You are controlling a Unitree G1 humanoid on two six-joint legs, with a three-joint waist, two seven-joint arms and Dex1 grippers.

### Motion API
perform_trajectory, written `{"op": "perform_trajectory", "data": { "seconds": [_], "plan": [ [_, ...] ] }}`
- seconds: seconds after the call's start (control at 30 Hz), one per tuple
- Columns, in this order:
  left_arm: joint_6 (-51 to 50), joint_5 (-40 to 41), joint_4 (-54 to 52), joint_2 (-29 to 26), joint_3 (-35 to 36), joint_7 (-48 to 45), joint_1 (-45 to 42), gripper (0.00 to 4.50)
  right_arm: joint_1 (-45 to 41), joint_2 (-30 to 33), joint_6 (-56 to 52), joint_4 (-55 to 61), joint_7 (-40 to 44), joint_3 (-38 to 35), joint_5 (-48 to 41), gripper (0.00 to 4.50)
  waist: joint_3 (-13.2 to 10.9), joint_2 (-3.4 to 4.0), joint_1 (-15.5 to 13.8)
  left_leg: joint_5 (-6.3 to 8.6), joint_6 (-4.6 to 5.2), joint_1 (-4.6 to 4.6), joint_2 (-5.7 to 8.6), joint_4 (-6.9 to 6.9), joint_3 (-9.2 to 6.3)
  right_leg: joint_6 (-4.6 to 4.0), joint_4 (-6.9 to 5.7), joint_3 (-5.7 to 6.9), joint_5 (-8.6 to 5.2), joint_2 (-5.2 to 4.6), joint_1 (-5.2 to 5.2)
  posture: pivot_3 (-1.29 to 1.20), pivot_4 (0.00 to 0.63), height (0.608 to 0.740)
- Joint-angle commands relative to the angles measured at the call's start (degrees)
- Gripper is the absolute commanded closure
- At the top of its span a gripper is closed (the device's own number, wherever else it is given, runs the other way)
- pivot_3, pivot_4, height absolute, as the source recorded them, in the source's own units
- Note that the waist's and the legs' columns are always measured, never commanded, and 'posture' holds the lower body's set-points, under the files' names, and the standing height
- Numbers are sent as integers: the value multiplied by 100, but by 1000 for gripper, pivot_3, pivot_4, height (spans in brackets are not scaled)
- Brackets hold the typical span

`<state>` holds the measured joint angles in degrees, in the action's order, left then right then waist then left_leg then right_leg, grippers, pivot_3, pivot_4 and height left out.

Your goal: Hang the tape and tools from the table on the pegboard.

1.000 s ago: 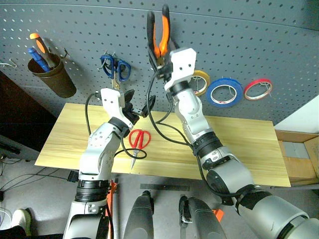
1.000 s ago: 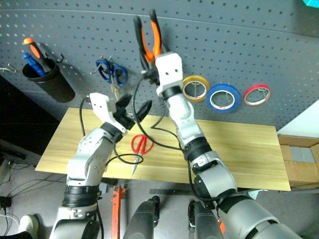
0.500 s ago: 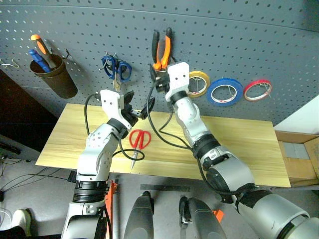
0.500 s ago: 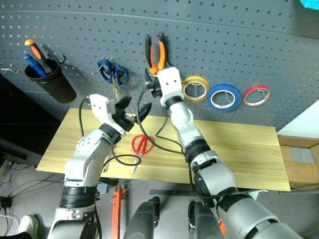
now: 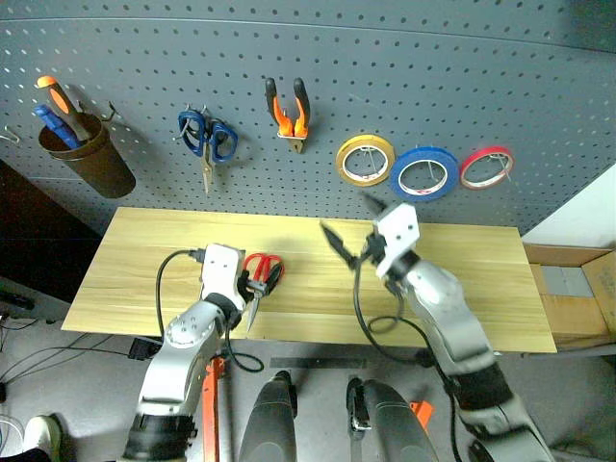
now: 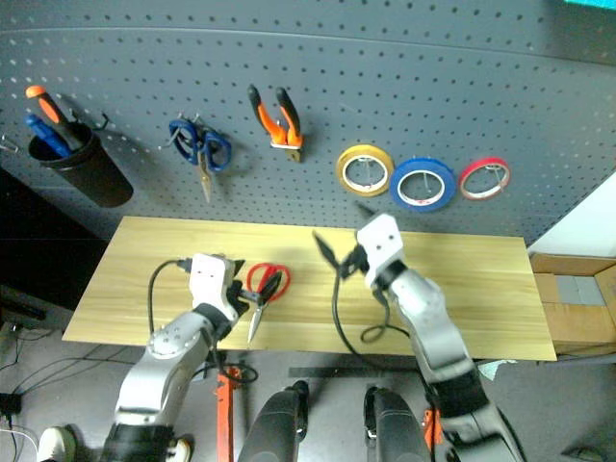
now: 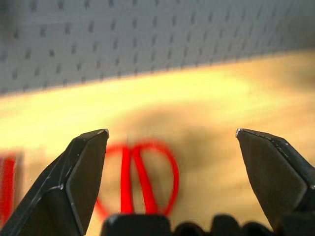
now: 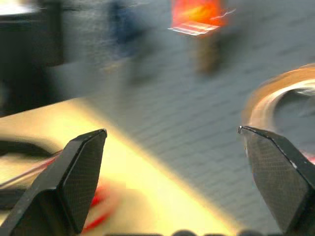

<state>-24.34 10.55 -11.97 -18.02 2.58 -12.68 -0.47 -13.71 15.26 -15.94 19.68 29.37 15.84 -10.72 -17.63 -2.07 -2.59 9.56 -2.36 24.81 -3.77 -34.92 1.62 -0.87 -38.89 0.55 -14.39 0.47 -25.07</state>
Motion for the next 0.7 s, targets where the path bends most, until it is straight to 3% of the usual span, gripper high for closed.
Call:
{"op": "perform_trajectory", "data": {
  "seconds": [0.03, 0.23, 0.57, 0.7],
  "plan": [
    [-498, -268, 7, 85, 203, 516, 219, 0, 444, 579, -610, 836, 754, 162, -529, 38, -34, 0, 21, 0, 0, 0, 0, -2, -1, 1, 0, 0, 1, 0, 0, 82, 365, 740],
    [-816, -636, 639, -128, 45, 514, 64, 0, 1240, 1251, -331, 823, 1282, 79, -586, 38, -127, 1, 52, -4, 4, 1, 9, -3, -1, -27, 4, 1, -16, -9, -2, 67, 381, 740],
    [-1014, -668, 1721, -212, -637, -466, -770, 0, 1035, 1120, -197, 683, 1407, 189, -499, 38, -142, 3, 118, 0, 4, 9, 10, 13, 8, 11, 30, 2, -6, -10, -3, 43, 385, 740],
    [-1248, -711, 1554, -159, -695, -423, -739, 914, 946, 1130, -166, 587, 1438, 73, -472, 0, -142, 4, 124, 1, 4, 9, 11, 14, 9, 14, 33, 0, -8, -10, -2, 38, 384, 740]
  ]
}}
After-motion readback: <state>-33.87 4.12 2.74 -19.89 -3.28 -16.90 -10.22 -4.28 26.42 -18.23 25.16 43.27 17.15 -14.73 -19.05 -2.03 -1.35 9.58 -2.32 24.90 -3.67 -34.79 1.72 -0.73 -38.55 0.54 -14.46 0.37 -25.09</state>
